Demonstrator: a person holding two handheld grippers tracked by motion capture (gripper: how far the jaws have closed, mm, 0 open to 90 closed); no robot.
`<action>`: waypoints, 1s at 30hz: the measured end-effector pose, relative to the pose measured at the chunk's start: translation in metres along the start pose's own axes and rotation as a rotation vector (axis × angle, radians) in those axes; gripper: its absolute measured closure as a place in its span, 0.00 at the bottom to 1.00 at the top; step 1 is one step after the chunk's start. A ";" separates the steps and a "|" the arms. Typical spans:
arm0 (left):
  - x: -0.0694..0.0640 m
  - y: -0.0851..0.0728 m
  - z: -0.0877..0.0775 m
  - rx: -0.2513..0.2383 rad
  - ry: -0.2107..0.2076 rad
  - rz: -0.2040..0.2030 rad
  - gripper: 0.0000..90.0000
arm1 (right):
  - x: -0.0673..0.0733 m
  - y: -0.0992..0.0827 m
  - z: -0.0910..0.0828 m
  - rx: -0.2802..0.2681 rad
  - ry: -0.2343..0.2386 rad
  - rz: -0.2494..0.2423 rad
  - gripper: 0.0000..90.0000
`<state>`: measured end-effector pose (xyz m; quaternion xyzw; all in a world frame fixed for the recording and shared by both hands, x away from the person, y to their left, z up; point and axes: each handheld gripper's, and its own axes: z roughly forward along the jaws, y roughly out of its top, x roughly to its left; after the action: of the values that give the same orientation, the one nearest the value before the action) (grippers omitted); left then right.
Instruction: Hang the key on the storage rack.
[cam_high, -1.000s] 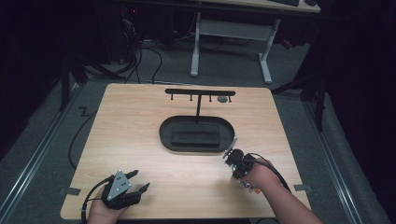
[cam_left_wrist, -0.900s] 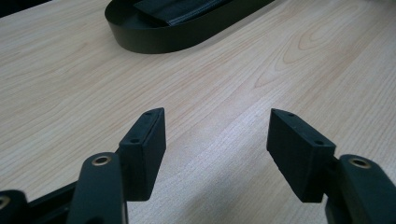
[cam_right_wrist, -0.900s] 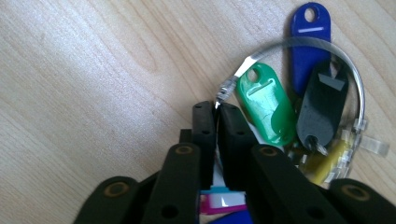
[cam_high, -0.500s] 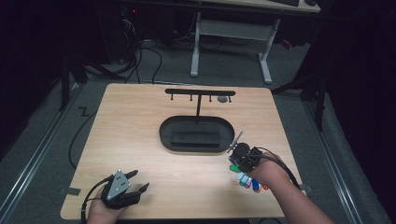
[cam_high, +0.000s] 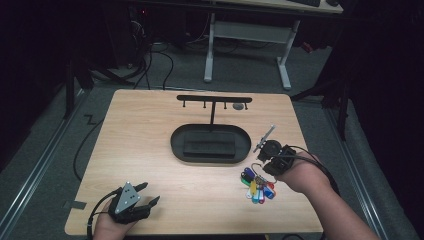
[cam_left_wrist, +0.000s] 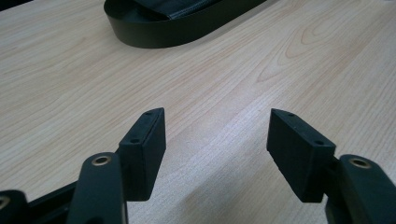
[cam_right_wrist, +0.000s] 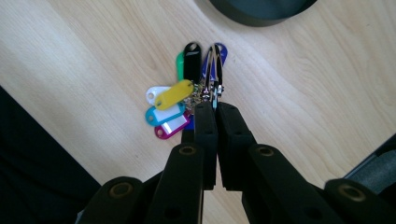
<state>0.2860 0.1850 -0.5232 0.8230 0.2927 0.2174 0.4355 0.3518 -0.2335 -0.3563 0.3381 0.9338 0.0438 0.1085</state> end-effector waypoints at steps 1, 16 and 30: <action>0.000 0.000 0.000 0.000 0.000 0.001 0.42 | 0.000 0.000 -0.005 -0.006 0.000 0.002 0.98; 0.001 0.000 0.000 -0.008 -0.007 -0.007 0.42 | -0.007 0.013 -0.066 -0.072 -0.003 0.028 0.98; 0.001 -0.001 0.000 0.001 -0.013 -0.005 0.42 | -0.018 0.030 -0.058 -0.076 0.024 0.034 0.98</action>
<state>0.2864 0.1856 -0.5239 0.8239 0.2921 0.2108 0.4375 0.3702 -0.2221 -0.2922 0.3490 0.9268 0.0851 0.1091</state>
